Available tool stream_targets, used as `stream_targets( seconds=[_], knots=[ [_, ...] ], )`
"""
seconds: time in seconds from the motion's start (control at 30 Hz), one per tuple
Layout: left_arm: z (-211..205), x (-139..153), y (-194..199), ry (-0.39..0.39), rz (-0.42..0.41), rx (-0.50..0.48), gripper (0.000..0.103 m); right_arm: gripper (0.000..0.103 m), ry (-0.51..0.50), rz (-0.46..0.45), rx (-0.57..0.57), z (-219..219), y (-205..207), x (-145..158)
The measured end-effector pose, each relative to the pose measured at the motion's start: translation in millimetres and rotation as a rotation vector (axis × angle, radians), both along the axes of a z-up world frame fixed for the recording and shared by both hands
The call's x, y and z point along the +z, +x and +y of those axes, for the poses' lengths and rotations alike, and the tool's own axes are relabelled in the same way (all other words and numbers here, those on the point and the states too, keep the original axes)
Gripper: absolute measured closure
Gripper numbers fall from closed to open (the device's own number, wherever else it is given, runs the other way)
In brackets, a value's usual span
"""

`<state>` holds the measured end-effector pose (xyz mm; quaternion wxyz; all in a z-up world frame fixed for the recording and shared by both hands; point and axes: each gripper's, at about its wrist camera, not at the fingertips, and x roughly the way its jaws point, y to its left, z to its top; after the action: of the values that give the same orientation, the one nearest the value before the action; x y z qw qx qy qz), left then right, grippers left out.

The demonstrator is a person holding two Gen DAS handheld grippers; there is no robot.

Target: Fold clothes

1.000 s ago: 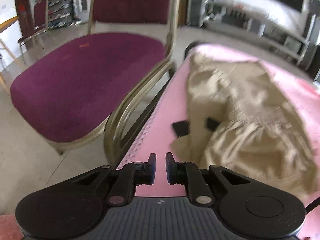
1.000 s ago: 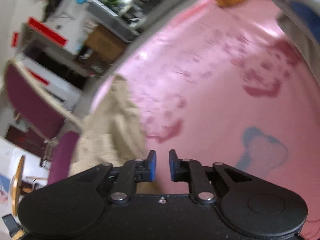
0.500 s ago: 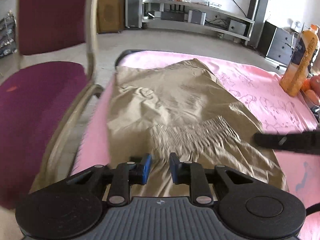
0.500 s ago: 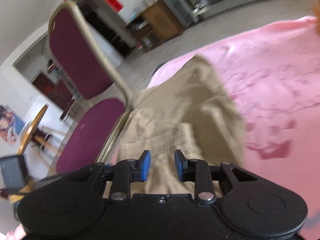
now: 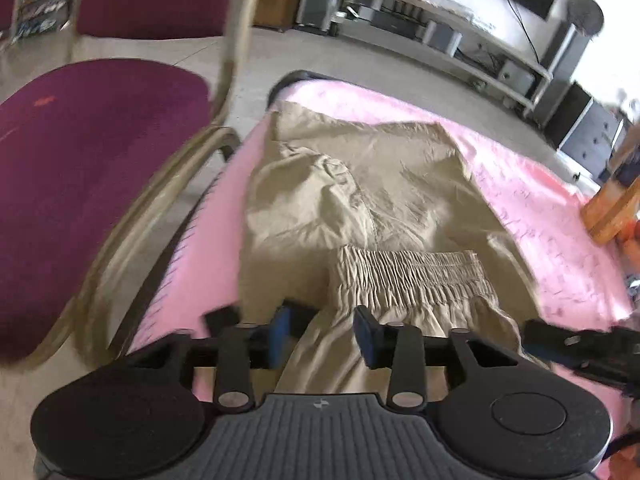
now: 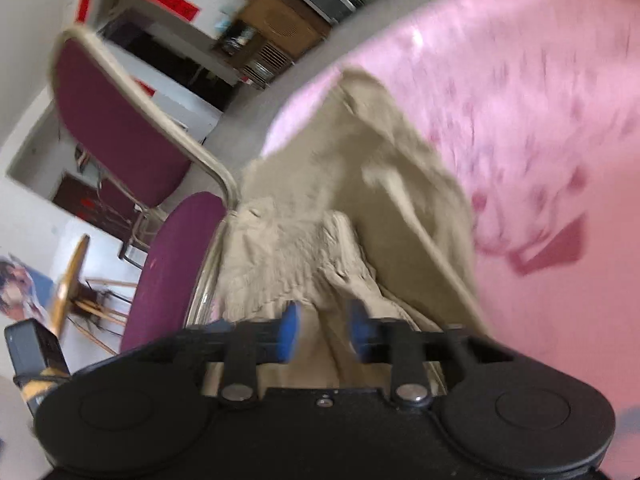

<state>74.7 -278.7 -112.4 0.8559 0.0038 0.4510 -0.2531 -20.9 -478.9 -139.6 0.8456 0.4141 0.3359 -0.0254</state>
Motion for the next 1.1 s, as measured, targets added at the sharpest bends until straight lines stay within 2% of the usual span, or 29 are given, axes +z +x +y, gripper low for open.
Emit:
stream_targets(
  seconds=[0.03, 0.1, 0.13, 0.23, 0.3, 0.43, 0.6, 0.77, 0.87, 1.1],
  knots=[
    [9.6, 6.8, -3.8, -0.018, -0.002, 0.007, 0.049, 0.065, -0.036, -0.016, 0.008, -0.7, -11.0, 14.5],
    [27.9, 13.3, -8.4, -0.050, 0.001, 0.021, 0.029, 0.058, -0.095, -0.043, 0.006, -6.2, -32.0, 38.9],
    [37.2, 14.0, -9.1, -0.067, 0.011, 0.031, 0.026, 0.052, -0.120, -0.055, -0.001, -9.6, -41.9, 49.2],
    [56.2, -0.9, -1.2, -0.123, 0.140, 0.079, 0.024, 0.034, -0.166, -0.067, -0.035, -24.1, -59.8, 62.9],
    [55.9, -14.1, 6.2, -0.148, 0.227, 0.081, 0.024, 0.032, -0.142, -0.061, -0.071, -36.0, -65.2, 57.3],
    [47.9, -28.6, 10.2, -0.141, 0.275, 0.081, 0.023, 0.029, -0.006, -0.035, -0.093, -51.5, -60.2, 26.0],
    [34.0, -42.5, 11.8, -0.112, 0.312, 0.037, 0.023, 0.028, 0.097, 0.031, -0.126, -64.8, -40.9, -16.9],
    [21.1, -50.2, 21.3, -0.103, 0.309, 0.032, 0.024, 0.030, 0.139, 0.040, -0.118, -75.0, -24.2, -40.0],
    [14.5, -51.1, 24.1, -0.096, 0.275, 0.040, 0.024, 0.033, 0.118, 0.026, -0.102, -75.4, -9.7, -47.0],
    [1.0, -51.8, 10.6, -0.021, 0.156, 0.025, 0.022, 0.047, 0.106, -0.096, -0.039, -71.4, 16.8, -62.7]
  ],
)
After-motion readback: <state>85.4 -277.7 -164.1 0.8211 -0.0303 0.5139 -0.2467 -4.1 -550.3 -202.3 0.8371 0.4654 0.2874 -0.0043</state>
